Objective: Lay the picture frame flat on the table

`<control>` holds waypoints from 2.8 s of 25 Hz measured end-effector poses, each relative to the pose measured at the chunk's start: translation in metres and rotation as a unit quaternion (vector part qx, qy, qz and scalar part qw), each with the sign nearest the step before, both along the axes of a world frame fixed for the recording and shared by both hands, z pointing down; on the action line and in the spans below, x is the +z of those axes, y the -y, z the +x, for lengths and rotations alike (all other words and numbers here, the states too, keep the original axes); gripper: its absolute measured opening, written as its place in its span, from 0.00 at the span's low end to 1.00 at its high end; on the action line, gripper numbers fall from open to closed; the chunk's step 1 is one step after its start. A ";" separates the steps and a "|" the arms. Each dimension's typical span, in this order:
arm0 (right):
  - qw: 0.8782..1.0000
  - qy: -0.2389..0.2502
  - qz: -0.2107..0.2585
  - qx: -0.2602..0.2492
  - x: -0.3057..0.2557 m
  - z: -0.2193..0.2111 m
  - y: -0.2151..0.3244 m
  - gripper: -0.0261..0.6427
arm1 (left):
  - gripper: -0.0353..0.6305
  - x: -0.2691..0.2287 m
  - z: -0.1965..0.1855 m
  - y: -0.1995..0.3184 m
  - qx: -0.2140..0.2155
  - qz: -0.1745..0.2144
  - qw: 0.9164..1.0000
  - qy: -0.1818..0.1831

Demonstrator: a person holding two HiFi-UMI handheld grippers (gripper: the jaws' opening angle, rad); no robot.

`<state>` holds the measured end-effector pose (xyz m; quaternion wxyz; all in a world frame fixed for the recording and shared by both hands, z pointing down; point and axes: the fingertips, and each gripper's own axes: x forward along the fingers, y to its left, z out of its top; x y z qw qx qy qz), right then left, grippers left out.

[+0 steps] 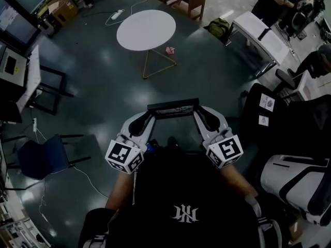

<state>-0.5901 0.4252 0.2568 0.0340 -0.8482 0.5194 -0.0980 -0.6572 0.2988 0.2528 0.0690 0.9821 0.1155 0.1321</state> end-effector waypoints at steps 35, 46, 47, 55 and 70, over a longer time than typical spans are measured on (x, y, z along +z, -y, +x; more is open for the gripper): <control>0.995 0.007 0.010 -0.102 0.016 0.357 0.024 0.11 | 0.14 0.012 0.335 0.010 -0.098 0.003 0.995 0.004; 0.988 0.008 0.023 -0.152 0.016 0.423 0.016 0.11 | 0.14 0.013 0.389 -0.009 -0.150 0.010 0.989 0.007; 0.988 0.010 0.023 -0.152 0.017 0.427 0.016 0.11 | 0.14 0.014 0.392 -0.010 -0.151 0.010 0.988 0.008; 0.989 0.027 0.009 -0.146 0.028 0.446 0.015 0.11 | 0.14 0.023 0.415 -0.007 -0.147 -0.002 0.989 0.017; 0.989 0.033 -0.015 -0.140 0.043 0.547 0.075 0.11 | 0.14 0.043 0.514 0.051 -0.145 -0.031 0.989 0.017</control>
